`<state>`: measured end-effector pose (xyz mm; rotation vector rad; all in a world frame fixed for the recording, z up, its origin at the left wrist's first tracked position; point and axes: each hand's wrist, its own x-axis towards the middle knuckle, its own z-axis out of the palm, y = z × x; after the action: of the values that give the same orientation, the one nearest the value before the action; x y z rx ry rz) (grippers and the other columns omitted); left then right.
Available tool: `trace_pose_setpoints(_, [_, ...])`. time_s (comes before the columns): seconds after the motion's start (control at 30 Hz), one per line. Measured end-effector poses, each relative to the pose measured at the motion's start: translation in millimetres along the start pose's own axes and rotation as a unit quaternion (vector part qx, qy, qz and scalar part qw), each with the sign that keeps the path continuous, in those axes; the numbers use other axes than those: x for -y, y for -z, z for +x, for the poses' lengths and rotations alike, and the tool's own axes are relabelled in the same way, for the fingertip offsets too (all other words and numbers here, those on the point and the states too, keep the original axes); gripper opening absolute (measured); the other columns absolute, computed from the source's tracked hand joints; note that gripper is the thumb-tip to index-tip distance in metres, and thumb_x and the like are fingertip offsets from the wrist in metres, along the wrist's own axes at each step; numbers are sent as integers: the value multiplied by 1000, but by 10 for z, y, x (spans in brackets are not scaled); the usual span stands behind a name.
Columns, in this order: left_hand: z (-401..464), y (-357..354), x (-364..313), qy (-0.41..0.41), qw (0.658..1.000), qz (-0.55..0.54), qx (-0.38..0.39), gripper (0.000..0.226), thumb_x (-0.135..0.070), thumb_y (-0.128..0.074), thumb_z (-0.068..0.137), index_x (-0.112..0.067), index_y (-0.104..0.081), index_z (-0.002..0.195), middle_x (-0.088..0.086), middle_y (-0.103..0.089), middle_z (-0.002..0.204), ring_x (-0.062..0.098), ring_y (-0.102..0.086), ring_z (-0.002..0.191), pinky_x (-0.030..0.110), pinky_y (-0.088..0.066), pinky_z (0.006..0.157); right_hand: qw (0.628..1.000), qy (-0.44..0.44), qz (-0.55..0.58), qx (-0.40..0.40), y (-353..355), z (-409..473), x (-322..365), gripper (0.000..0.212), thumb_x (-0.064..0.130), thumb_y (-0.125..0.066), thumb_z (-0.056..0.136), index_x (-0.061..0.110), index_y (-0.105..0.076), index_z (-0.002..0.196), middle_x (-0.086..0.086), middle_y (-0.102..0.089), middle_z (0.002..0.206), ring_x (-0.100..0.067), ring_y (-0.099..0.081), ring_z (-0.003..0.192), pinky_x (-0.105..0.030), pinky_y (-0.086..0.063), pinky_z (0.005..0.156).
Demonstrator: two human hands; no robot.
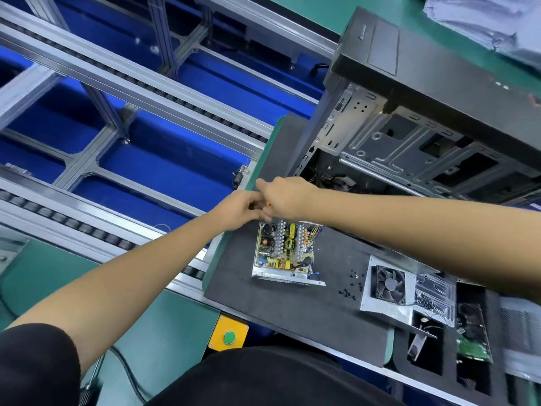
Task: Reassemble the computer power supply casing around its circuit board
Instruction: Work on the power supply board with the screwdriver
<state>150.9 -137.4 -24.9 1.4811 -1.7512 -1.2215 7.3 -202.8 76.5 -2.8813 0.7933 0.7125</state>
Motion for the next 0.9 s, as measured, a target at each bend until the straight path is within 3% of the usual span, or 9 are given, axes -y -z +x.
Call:
trace_pose_setpoints(0.1, [47,40,1,47,999,7,16,25,-19,-78,87,-38,-70,73,-20,-72,77,-2,-64,79,34,-52,77,950,248,-188,-5,127,43,-191,22,36,-43,102,22,-35,116,-2,-59,90,-28,-46,57,-38,-47,57])
trace_pose_setpoints(0.17, [49,54,-35,49,998,31,32,27,-21,-78,87,-45,-71,75,-14,-76,84,7,-69,88,37,-55,85,917,314,-244,2,152,56,-259,11,27,-35,104,23,-37,115,-5,-63,99,-29,-45,56,-37,-48,57])
trace_pose_setpoints(0.33, [19,21,-1,13,1000,-4,-4,27,-25,-83,83,-48,-70,86,-26,-74,84,-8,-66,83,26,-49,77,995,55,-82,0,13,-47,-80,31,33,-48,101,15,-46,126,-10,-66,91,-32,-57,69,-35,-34,58])
trace_pose_setpoints(0.43, [8,11,6,-17,1000,2,-24,40,-19,-80,85,-57,-66,80,-32,-68,75,-11,-61,71,9,-41,65,996,-82,25,23,-40,-31,80,38,36,-54,97,7,-48,121,-15,-63,103,-33,-58,80,-37,-37,62])
trace_pose_setpoints(0.53, [5,57,22,-19,1000,10,-7,45,-5,-71,91,-49,-69,80,-32,-69,77,-1,-67,78,6,-44,73,995,58,-82,-10,46,-25,2,33,39,-48,98,15,-45,121,-9,-65,94,-29,-50,64,-36,-40,57])
trace_pose_setpoints(0.6, [20,90,37,-7,1000,24,19,41,-7,-69,93,-46,-70,79,-27,-71,77,-3,-67,82,22,-50,80,951,227,-209,4,116,-4,-124,19,31,-40,103,21,-40,118,-6,-64,93,-30,-50,59,-38,-45,55])
trace_pose_setpoints(0.67, [17,114,15,7,999,35,32,44,-14,-71,92,-53,-66,74,-27,-71,76,-9,-65,81,28,-49,78,939,267,-215,20,139,-4,-180,13,24,-39,102,23,-38,115,-5,-65,94,-31,-50,60,-38,-43,55])
trace_pose_setpoints(0.8, [13,86,-19,-3,1000,-3,23,33,-25,-87,78,-49,-65,80,-24,-73,83,-6,-67,83,24,-51,74,994,89,-67,-21,7,-71,-47,28,30,-53,97,17,-48,121,-10,-63,89,-33,-59,70,-35,-34,58])
trace_pose_setpoints(0.9, [18,44,-25,-11,999,37,-7,30,-27,-85,81,-45,-61,75,-32,-67,73,-10,-60,71,27,-42,64,998,-51,37,-7,-70,-49,57,34,33,-58,93,10,-47,116,-9,-57,87,-35,-64,82,-36,-36,60])
